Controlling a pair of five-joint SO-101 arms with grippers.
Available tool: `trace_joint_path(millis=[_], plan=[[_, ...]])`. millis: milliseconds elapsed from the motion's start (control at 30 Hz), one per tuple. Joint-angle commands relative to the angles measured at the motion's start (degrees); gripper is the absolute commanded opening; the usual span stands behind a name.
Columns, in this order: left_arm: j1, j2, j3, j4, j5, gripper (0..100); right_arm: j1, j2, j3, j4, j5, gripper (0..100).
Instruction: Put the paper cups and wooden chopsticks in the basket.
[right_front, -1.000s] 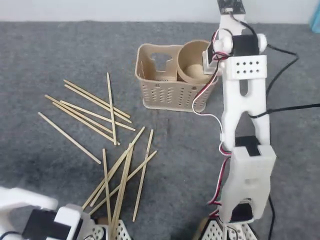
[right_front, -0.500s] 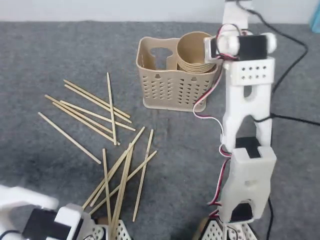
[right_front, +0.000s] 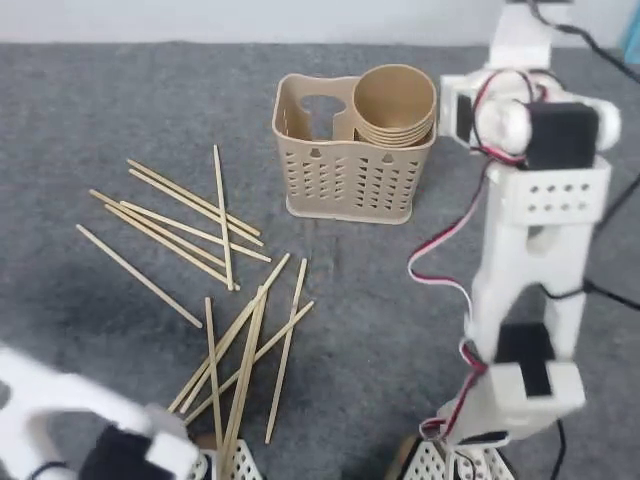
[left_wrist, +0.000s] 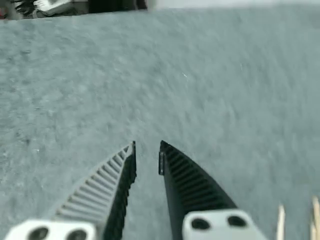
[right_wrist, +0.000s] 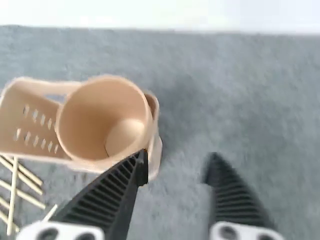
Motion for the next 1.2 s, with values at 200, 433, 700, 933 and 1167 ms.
trace_joint_path(millis=[200, 433, 700, 933, 1167], plan=[[18.11, -13.01, -0.22, 25.14, -6.68, 8, 9.19, -18.07, 29.1, 1.98, -0.79, 2.0], [31.12, -13.01, 4.18, 34.73, -6.51, 8, 17.71, -20.26, 53.01, -2.59, 11.78, 1.7], [48.44, -13.01, 12.79, 36.22, -6.33, 8, 20.18, -20.26, 86.24, -29.14, 14.59, 1.7], [57.85, -13.01, 13.93, 36.22, -1.85, 14, 18.15, -20.26, 102.86, -46.9, 9.85, 1.7], [59.16, -12.84, 17.45, 32.7, 1.85, 26, 18.51, -21.41, 104.18, -47.69, 8.97, 1.7]])
